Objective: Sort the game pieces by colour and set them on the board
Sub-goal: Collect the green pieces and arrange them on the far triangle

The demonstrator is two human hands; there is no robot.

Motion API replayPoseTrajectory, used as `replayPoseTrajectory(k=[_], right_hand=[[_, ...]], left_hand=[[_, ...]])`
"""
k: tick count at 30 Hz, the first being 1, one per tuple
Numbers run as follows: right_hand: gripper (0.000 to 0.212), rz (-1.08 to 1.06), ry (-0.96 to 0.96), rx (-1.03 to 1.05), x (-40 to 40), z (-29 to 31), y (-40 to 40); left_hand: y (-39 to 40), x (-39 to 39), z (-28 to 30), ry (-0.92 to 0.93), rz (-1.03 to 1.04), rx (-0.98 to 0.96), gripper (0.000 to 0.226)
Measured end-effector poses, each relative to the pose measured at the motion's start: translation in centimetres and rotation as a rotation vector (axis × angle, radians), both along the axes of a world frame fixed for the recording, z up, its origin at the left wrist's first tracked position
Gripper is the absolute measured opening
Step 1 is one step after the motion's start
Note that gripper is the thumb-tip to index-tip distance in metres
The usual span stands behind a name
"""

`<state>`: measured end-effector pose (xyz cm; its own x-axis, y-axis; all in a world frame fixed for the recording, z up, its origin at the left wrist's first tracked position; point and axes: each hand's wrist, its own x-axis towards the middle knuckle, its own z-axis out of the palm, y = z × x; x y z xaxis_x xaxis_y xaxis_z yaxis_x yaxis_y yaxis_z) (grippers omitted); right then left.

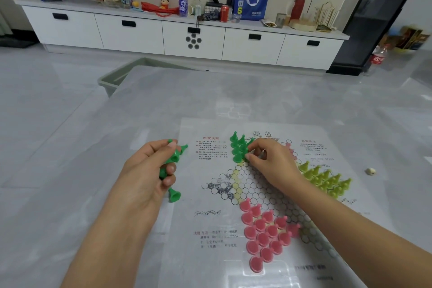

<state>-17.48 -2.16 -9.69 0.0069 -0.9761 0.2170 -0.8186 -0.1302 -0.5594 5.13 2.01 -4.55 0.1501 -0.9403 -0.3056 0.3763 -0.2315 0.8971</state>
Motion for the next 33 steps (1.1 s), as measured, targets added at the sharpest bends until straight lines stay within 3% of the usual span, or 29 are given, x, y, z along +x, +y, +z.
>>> replayPoseTrajectory(k=[14, 19, 26, 33], right_hand=[[0.007, 0.006, -0.004, 0.022, 0.0, 0.0, 0.2], [0.006, -0.09, -0.32, -0.023, 0.4, 2.1, 1.6], [0.014, 0.357, -0.489, 0.159, 5.0, 6.6, 4.8], [0.011, 0.355, -0.582, 0.225, 5.9, 6.5, 5.3]], left_hand=[[0.0, 0.1, -0.2, -0.022, -0.021, -0.025, 0.012], [0.4, -0.4, -0.1, -0.074, -0.154, -0.102, 0.022], [1.3, -1.7, -0.1, -0.213, -0.298, -0.217, 0.007], [1.1, -1.8, -0.4, -0.228, -0.328, -0.148, 0.012]])
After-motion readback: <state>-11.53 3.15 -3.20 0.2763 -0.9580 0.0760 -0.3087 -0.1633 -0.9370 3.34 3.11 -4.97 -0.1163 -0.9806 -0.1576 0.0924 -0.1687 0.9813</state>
